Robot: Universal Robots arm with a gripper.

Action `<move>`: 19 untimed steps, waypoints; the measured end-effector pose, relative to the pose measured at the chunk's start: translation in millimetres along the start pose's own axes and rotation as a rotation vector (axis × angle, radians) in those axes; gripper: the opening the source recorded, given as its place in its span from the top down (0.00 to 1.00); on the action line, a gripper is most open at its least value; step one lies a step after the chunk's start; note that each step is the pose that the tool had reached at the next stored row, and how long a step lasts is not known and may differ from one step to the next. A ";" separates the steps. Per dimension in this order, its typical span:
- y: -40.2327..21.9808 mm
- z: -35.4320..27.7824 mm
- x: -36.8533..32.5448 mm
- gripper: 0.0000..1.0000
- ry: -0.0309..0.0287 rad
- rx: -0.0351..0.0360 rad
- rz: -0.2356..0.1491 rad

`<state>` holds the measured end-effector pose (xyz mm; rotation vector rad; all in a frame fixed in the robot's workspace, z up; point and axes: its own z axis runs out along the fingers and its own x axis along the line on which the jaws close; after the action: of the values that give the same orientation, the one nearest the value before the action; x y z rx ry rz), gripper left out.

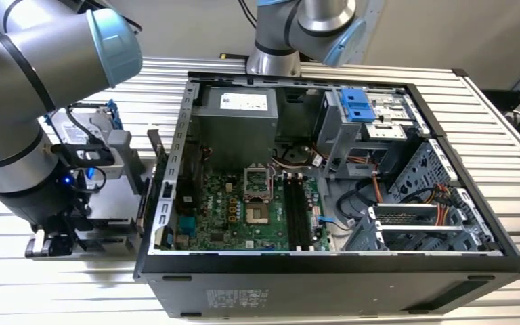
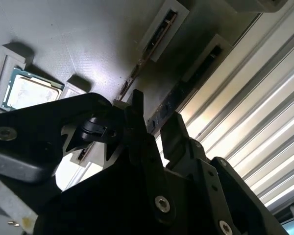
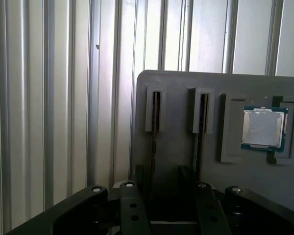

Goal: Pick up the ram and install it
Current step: 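Pick up the ram and move it above insertion slot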

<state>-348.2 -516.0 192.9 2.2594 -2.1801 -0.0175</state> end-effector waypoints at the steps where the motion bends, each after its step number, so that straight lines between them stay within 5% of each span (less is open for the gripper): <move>1: 0.0 0.0 0.0 0.00 0.0000 0.0000 0.000; 18: 0.1 0.0 1.9 0.00 0.0016 -0.0008 -0.001; 19: 0.0 0.0 1.9 1.00 0.0016 -0.0008 -0.001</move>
<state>-348.2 -517.9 192.9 2.2591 -2.1780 -0.0165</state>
